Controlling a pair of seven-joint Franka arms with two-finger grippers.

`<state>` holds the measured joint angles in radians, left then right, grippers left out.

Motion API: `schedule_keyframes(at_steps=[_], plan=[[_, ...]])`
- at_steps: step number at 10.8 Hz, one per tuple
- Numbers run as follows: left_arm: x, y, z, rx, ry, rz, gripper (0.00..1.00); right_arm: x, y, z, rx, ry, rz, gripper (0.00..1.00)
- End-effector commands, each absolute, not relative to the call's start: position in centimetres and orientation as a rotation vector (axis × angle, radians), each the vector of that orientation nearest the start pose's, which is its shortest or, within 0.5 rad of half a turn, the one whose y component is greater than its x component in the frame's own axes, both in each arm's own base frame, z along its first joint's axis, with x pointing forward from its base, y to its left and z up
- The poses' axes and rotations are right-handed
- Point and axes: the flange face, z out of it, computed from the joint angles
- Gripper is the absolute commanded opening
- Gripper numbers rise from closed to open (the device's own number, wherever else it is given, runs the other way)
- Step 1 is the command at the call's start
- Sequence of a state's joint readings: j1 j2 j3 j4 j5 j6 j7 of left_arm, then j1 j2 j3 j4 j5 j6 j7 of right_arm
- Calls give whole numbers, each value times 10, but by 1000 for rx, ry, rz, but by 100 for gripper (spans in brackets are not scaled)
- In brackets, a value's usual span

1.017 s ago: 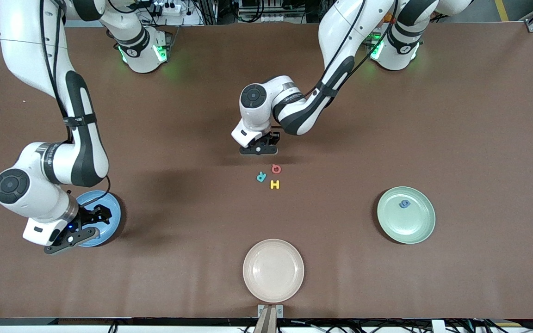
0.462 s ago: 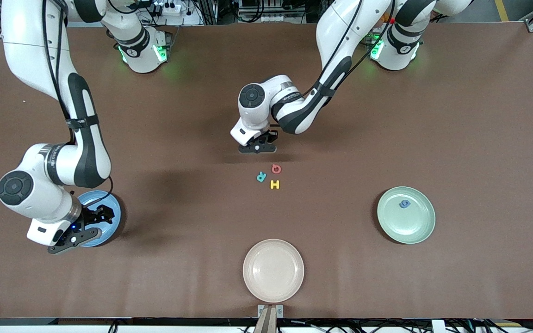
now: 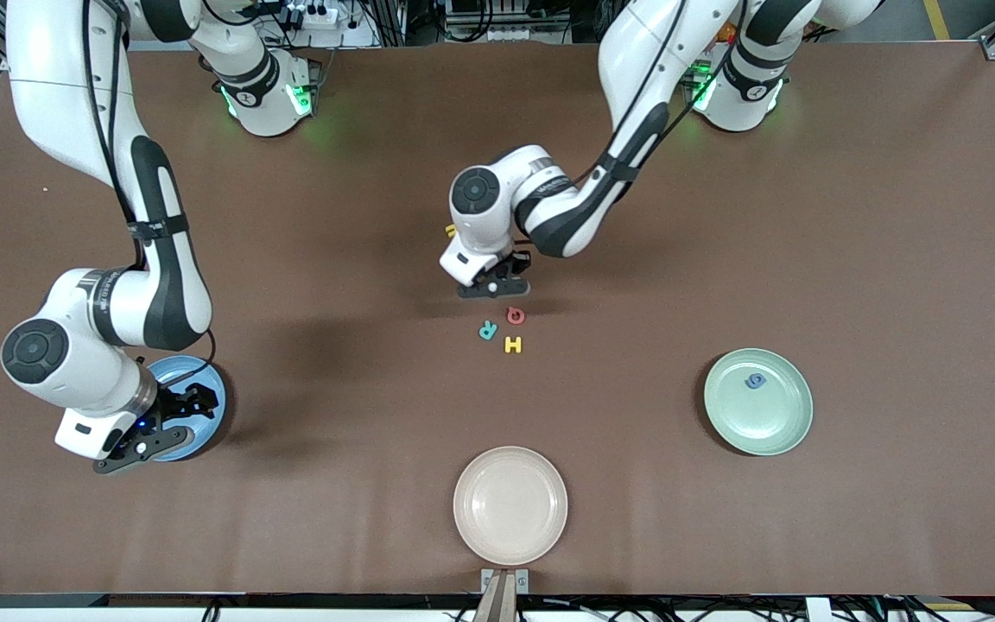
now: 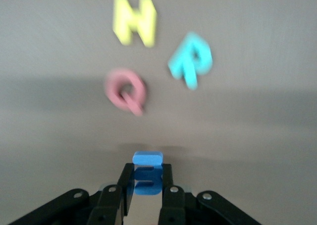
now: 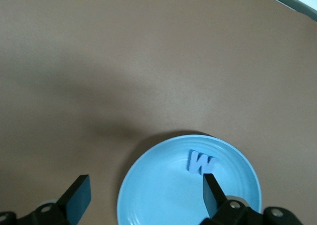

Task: Sort uppercase to blue plate, lowercase to green plate
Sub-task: 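Carry the blue 3 to the green plate and open the left gripper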

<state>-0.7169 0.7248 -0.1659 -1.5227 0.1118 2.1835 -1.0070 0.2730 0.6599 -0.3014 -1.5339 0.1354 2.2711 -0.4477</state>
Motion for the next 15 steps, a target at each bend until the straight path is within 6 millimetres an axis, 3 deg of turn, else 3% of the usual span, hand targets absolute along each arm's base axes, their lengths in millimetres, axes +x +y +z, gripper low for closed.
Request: schedule_keyframes(at_steps=[1, 2, 4, 6, 7, 8, 9, 11, 12, 13, 15], plan=[[530, -449, 320, -3132, -243, 59, 0, 715, 58, 288, -3173, -522, -152, 100], [557, -406, 340, -3131, -210, 57, 0, 713, 75, 288, -3179, -451, -155, 100], [606, -308, 356, -3104, -115, 101, 0, 703, 135, 287, -3187, -240, -155, 100], [644, -199, 343, -3089, 58, 155, 0, 684, 209, 278, -3184, 25, -148, 100], [660, -147, 326, -3074, 102, 174, 0, 670, 246, 272, -3179, 118, -141, 100], [667, -117, 309, -3070, 124, 194, 0, 656, 281, 266, -3175, 191, -135, 100], [673, -92, 296, -3065, 100, 193, 0, 639, 315, 256, -3174, 256, -126, 100], [678, -76, 272, -3067, 45, 194, 0, 602, 376, 231, -3153, 454, -86, 100], [680, -77, 269, -3067, 46, 175, 31, 589, 395, 227, -3122, 560, -63, 100], [681, -76, 269, -3066, 43, 169, 97, 574, 416, 224, -3070, 659, -14, 100], [684, -73, 285, -3063, 64, 129, 100, 552, 446, 205, -3026, 769, 43, 100]])
